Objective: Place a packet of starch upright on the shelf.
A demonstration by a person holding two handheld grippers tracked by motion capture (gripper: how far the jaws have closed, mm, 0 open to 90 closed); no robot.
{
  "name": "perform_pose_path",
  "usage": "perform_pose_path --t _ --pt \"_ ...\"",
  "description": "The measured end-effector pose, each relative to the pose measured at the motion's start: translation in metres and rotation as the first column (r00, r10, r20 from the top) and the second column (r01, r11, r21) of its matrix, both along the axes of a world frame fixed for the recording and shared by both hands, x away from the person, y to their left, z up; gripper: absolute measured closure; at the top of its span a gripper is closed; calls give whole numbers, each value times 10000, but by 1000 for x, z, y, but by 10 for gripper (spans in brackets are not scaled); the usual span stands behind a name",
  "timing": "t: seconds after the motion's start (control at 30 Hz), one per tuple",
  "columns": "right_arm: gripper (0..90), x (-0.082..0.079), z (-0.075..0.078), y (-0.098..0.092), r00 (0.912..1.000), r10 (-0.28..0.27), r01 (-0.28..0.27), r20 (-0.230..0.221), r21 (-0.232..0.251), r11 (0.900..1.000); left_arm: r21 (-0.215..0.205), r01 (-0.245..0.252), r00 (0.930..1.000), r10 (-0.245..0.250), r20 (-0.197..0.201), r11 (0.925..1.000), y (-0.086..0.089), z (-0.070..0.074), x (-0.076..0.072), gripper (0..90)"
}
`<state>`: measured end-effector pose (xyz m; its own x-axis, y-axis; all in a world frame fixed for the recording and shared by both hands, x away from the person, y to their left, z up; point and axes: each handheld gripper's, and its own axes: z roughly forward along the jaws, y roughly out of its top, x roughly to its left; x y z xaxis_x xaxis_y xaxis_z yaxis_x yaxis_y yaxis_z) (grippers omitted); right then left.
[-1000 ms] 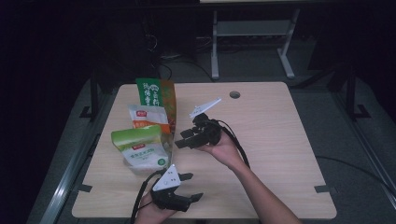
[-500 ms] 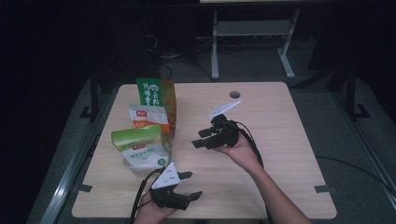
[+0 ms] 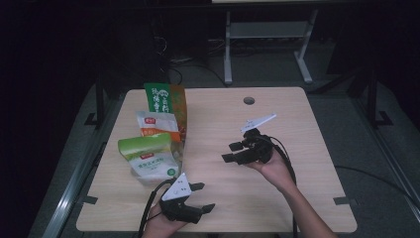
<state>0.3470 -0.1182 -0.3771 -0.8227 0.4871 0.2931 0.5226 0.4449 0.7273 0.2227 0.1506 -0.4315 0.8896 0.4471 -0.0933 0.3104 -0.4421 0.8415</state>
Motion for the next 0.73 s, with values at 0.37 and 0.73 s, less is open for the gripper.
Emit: perform_pose_path --t 0.37,0.73 --pt "408 -19 -23 -38 9977 -599 593 -324 -198 9980 -80 -91 10000 91 10 9999 1 0 1 280" --pt "353 -39 -44 -59 9944 -970 955 -411 -368 9947 -87 -74 10000 75 27 9999 3 -2 2 274"
